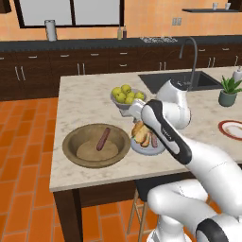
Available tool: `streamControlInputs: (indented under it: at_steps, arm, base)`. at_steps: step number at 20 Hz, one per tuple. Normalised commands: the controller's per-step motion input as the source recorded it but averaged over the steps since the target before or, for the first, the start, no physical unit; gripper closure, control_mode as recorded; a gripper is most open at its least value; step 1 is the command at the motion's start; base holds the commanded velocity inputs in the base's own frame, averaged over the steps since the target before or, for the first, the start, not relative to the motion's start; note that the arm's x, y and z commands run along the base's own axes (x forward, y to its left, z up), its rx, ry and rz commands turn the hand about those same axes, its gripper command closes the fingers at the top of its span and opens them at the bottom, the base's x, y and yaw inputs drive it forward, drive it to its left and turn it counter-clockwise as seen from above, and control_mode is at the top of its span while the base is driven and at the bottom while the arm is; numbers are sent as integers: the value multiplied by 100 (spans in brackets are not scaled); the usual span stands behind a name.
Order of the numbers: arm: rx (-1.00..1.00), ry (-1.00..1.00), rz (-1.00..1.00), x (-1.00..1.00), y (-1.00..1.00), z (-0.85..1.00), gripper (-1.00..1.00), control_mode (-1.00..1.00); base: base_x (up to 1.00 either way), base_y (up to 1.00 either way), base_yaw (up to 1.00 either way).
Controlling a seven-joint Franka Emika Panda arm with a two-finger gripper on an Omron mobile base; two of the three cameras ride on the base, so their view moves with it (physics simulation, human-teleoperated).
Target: Place one bun and one sausage from the bowl on each plate.
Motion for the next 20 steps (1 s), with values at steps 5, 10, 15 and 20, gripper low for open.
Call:
streamControlInputs:
  at_steps: [5, 10, 15, 20]
  arm:
    - [7, 3, -12, -60, -65, 9, 100, -100]
    - [0, 0, -2, -8, -12, 0, 100, 100]
    - [0, 0, 0, 0, 0, 0, 100, 100]
    - [0, 0, 0, 0, 0, 0, 100, 100]
  base:
    - [0, 0, 0]
    - [-14, -77, -12]
    - [6, -100, -16]
    - [34, -100, -11]
